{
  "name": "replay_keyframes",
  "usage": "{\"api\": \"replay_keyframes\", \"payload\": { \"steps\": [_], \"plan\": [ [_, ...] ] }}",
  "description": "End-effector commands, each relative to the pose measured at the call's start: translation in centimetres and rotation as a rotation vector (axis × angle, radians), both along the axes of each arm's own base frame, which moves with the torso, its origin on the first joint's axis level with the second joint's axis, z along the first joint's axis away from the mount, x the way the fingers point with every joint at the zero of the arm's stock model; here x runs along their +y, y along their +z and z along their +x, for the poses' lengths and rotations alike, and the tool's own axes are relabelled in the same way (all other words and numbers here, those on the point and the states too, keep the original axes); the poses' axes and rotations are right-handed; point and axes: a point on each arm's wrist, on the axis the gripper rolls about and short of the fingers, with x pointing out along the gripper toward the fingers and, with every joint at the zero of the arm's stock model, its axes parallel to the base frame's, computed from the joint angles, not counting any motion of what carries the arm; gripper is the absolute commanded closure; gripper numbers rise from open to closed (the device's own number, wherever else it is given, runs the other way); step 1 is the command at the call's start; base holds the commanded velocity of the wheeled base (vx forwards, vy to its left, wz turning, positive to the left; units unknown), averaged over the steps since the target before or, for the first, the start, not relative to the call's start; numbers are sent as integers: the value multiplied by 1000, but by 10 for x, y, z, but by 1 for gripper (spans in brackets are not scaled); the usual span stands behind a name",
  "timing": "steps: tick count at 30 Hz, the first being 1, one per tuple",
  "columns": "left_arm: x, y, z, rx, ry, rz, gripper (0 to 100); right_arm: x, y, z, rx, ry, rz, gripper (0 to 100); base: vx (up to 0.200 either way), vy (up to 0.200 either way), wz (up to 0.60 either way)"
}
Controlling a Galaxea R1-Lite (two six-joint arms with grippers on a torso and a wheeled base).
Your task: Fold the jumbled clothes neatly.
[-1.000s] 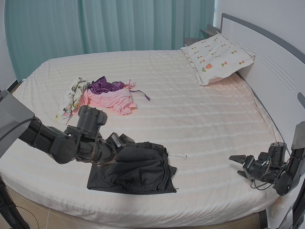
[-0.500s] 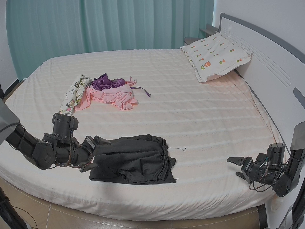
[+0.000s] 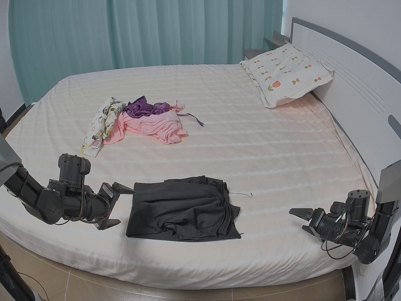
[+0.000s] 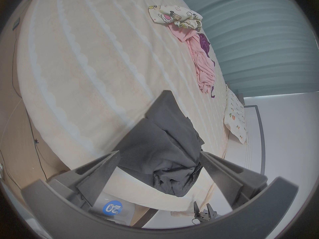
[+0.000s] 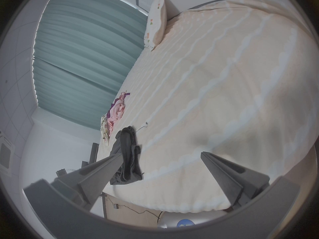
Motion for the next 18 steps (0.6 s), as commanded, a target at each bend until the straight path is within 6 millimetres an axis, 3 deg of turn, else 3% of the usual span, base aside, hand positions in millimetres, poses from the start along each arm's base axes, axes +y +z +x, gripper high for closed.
{"api": "replay_keyframes", "payload": {
  "steps": [1, 6, 11, 18],
  "plan": [
    [5, -1, 1, 5, 15, 0, 0, 15, 0, -1, -18, 28, -22, 0, 0, 200, 0],
    [6, -3, 0, 12, 20, 2, 0, 42, 3, 0, -70, 119, -57, 0, 0, 200, 0],
    [11, -5, -2, 22, 26, -2, 0, 56, 5, 5, -161, 218, -142, 0, 0, 200, 0],
    [13, -10, -3, 45, -2, -36, 0, 62, -7, 4, -153, 266, -190, 0, 0, 0, 0]
  ]
}}
